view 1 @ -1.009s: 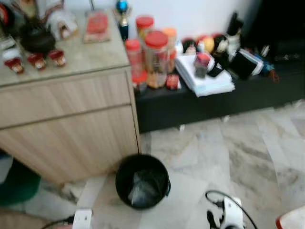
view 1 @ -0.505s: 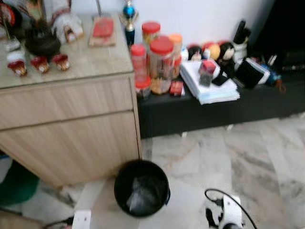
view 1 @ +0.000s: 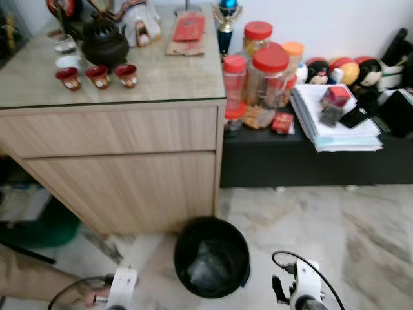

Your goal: Picking trash to rubbish bin

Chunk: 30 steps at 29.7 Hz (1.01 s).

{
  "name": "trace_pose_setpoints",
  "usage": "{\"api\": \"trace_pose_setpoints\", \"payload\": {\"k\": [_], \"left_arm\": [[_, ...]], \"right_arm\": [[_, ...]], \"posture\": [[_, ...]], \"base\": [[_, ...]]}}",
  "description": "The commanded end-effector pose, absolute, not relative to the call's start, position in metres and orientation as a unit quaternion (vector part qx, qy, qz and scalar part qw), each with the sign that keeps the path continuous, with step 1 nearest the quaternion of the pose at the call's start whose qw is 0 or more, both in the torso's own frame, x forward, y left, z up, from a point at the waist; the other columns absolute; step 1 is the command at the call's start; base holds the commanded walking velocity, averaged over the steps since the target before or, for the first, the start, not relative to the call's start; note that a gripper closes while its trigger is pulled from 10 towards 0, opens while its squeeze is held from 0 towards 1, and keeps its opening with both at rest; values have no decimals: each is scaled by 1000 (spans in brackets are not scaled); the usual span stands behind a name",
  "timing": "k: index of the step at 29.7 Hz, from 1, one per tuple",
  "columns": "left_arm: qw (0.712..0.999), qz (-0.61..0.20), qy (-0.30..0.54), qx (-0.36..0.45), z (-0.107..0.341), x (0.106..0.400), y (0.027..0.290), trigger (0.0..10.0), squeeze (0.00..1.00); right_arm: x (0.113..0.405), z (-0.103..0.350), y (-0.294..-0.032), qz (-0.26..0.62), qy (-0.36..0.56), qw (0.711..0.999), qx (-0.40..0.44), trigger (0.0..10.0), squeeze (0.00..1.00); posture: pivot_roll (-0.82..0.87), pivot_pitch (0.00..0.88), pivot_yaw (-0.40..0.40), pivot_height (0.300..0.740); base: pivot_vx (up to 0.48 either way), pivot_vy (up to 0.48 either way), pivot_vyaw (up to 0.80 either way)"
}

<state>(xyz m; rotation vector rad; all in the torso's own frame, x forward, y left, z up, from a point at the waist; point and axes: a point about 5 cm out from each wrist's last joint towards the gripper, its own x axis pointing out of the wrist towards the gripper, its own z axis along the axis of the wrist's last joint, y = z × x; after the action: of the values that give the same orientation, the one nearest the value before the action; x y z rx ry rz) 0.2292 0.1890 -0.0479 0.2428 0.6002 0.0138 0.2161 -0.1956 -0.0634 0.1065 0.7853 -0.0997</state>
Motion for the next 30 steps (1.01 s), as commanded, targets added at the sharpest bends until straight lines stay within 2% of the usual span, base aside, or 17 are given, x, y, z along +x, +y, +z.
{"api": "trace_pose_setpoints", "payload": {"k": [1,2,3,4,5,6,12,19,22,30], "left_arm": [[952,-5,281,123,-46,231,185,10000,0],[953,-7,276,124,-44,234,184,10000,0],[968,-29,224,112,-27,254,170,10000,0],[968,-29,224,112,-27,254,170,10000,0],[983,-59,147,94,2,281,151,10000,0],[987,-67,115,86,15,291,144,10000,0],[990,-109,26,82,61,326,118,10000,0],[991,-116,39,52,67,336,111,10000,0],[988,-129,76,27,54,330,106,10000,0],[977,-159,139,-20,27,311,100,10000,0]], "right_arm": [[215,-65,-192,-43,382,921,57,10000,0],[216,-64,-191,-42,381,922,57,10000,0],[224,-59,-189,-33,367,928,54,10000,0],[224,-59,-189,-33,367,928,54,10000,0],[235,-51,-186,-19,346,937,49,10000,0],[240,-48,-184,-13,337,940,49,10000,0],[271,-24,-166,34,272,960,52,10000,0],[293,-3,-151,55,222,971,69,10000,0],[298,2,-143,70,208,973,73,10000,0],[295,-1,-143,72,211,972,72,10000,0]], "posture": [[97,203,-22,740],[97,203,-22,740],[99,205,-24,740],[99,205,-24,740],[96,204,-24,740],[96,204,-24,740],[89,199,-25,740],[74,195,-21,740],[71,196,-19,740],[75,191,-19,740]], "base": [[0,0,0],[0,0,0],[0,0,0],[0,0,0],[0,0,0],[0,0,0],[0,0,0],[0,0,0],[0,0,0],[0,0,0]]}}
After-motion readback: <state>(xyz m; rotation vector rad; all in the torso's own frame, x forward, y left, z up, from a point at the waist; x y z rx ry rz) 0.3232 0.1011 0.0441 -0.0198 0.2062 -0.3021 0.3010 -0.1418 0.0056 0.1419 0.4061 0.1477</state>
